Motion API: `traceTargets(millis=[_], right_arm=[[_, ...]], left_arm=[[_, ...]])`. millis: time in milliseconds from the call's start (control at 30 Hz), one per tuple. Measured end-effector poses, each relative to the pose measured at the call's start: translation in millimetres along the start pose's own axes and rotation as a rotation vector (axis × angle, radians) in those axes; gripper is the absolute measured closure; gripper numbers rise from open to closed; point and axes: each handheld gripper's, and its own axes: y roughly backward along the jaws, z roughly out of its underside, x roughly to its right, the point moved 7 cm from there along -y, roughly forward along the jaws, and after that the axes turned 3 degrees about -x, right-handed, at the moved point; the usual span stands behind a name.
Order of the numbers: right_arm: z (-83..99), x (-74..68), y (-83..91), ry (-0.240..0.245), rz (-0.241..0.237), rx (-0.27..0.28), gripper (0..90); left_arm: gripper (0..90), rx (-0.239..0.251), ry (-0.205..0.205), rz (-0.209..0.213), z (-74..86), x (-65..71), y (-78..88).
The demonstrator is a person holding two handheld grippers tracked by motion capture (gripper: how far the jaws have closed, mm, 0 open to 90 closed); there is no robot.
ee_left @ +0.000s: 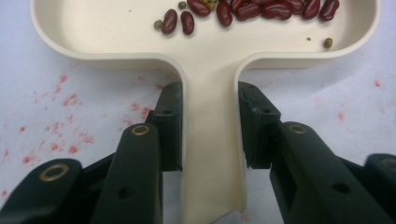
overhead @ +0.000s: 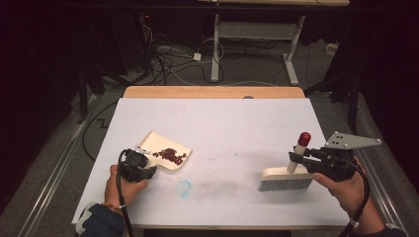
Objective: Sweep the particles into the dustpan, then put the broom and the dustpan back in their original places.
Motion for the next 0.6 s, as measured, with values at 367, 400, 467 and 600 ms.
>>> traceTargets(millis=[367, 400, 467, 600], right_arm=[[-17.5, 34.8, -61.4, -0.112, 0.042, -0.025, 67.8], [-17.3, 38.9, -66.6, -0.130, 0.056, -0.028, 67.4], [-15.9, 48.2, -76.7, -0.155, 0.076, -0.040, 67.0], [-12.6, 60.8, -93.2, -0.187, 0.105, -0.069, 65.8]], left_arm=[[46.6, 0.014, 0.053, 0.016, -0.7, 23.9, -1.0], [45.8, 0.017, 0.050, 0.026, 0.1, 26.2, -0.1], [45.1, 0.020, 0.039, 0.027, 1.1, 28.4, 1.0], [44.5, 0.041, 0.019, 0.041, 0.9, 30.0, 3.7]])
